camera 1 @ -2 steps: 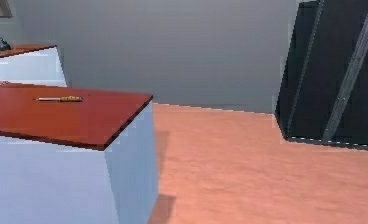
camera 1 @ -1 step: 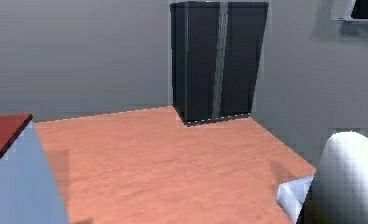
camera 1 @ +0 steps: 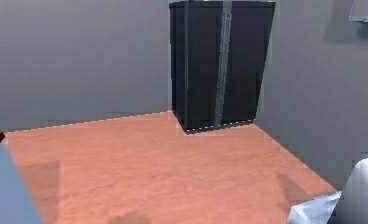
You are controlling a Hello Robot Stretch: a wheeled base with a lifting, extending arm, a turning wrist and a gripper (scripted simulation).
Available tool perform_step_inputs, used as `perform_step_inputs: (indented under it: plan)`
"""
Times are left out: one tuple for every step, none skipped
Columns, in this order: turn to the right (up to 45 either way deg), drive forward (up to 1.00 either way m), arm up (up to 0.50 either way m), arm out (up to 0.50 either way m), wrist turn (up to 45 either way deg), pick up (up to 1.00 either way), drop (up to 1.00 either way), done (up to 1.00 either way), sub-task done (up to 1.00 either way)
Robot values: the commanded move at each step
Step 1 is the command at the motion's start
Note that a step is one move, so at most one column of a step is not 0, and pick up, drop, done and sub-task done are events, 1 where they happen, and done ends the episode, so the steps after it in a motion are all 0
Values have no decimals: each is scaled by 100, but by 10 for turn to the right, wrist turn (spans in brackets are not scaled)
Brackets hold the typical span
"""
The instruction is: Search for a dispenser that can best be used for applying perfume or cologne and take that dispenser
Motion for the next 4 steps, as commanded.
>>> perform_step_inputs:
  plan:
    - [60, 0, 0, 0, 0, 0, 0, 0, 0]
    - [0, 100, 0, 0, 0, 0, 0, 0, 0]
    - [0, 10, 0, 0, 0, 0, 0, 0, 0]
    - [270, 0, 0, 0, 0, 0, 0, 0, 0]
